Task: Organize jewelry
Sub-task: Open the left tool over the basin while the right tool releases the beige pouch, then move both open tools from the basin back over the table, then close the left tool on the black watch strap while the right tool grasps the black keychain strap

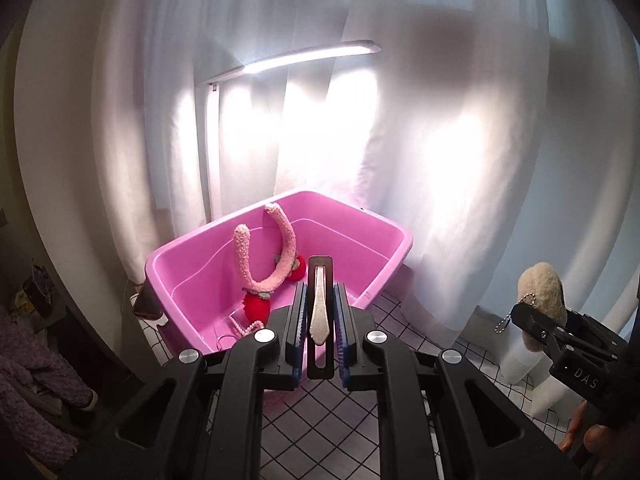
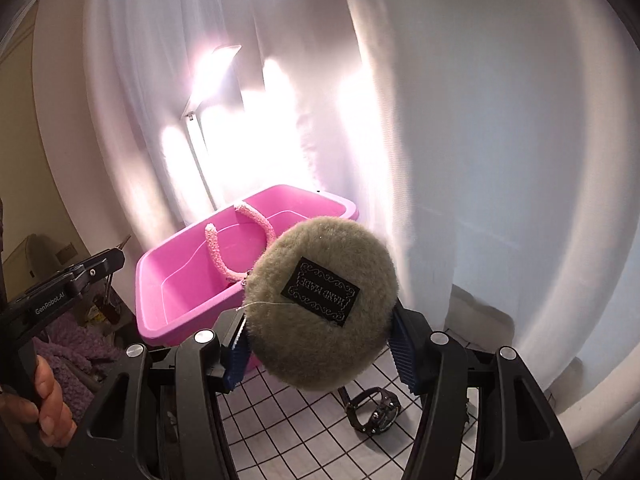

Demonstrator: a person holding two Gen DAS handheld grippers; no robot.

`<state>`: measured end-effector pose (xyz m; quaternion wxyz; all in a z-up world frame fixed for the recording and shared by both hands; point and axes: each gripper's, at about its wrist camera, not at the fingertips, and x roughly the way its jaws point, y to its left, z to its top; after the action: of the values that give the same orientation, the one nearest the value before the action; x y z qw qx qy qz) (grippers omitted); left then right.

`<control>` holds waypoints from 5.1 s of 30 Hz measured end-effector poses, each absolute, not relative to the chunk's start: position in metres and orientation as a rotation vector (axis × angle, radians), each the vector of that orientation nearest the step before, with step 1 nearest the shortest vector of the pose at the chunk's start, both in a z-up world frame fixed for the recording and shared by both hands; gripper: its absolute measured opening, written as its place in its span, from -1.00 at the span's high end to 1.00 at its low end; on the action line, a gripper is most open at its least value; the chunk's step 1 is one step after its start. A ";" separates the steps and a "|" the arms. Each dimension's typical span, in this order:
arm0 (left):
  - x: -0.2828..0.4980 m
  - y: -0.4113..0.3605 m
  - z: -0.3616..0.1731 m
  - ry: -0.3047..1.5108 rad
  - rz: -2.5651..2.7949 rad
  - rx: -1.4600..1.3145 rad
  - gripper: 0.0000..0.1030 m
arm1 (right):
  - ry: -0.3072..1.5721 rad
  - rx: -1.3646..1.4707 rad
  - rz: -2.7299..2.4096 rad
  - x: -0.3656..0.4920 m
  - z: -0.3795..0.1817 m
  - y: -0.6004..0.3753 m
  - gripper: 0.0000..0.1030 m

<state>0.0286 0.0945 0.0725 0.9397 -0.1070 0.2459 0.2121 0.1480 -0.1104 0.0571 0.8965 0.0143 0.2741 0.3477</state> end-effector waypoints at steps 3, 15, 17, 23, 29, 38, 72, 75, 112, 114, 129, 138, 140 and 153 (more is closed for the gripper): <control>0.043 0.131 0.070 0.502 0.416 -0.231 0.74 | 0.566 0.006 0.728 0.160 0.062 -0.065 -0.09; 0.103 0.247 0.026 0.701 0.349 -0.282 0.74 | 0.720 -0.100 0.741 0.216 0.055 0.078 -0.10; 0.110 0.254 0.014 0.754 0.338 -0.291 0.74 | 0.755 -0.119 0.735 0.224 0.049 0.091 -0.10; 0.123 0.269 -0.010 0.870 0.311 -0.313 0.73 | 0.845 -0.185 0.701 0.245 0.029 0.123 -0.10; 0.130 0.279 -0.024 0.934 0.315 -0.322 0.58 | 0.900 -0.218 0.653 0.260 0.019 0.136 -0.12; 0.121 0.283 -0.013 0.885 0.335 -0.311 -0.63 | 0.890 -0.258 0.592 0.269 0.023 0.140 -0.35; 0.070 0.277 0.014 0.809 0.400 -0.347 -0.63 | 0.819 -0.220 0.658 0.224 0.046 0.119 -0.36; 0.065 0.268 0.020 0.801 0.400 -0.345 -0.63 | 0.805 -0.209 0.666 0.215 0.051 0.109 -0.36; 0.036 -0.025 -0.050 0.874 0.265 -0.223 -0.83 | 1.005 0.045 0.465 0.115 -0.100 -0.274 -0.36; 0.033 -0.031 -0.056 0.870 0.266 -0.215 -0.83 | 1.007 0.038 0.485 0.116 -0.107 -0.272 -0.36; 0.088 -0.019 -0.111 0.891 0.311 -0.257 -0.84 | 1.020 0.083 0.488 0.175 -0.144 -0.241 -0.36; 0.125 0.007 -0.144 0.936 0.334 -0.258 -0.84 | 1.036 0.100 0.448 0.212 -0.160 -0.226 -0.36; 0.131 0.010 -0.150 0.942 0.337 -0.252 -0.84 | 1.040 0.098 0.443 0.217 -0.163 -0.223 -0.36; 0.155 0.015 -0.181 1.021 0.303 -0.207 -0.84 | 1.052 0.084 0.410 0.240 -0.177 -0.206 -0.36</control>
<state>0.1552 0.0149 -0.1813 0.8564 -0.0985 0.4858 0.1443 0.2401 -0.2063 -0.1774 0.8439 0.0396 0.4986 0.1941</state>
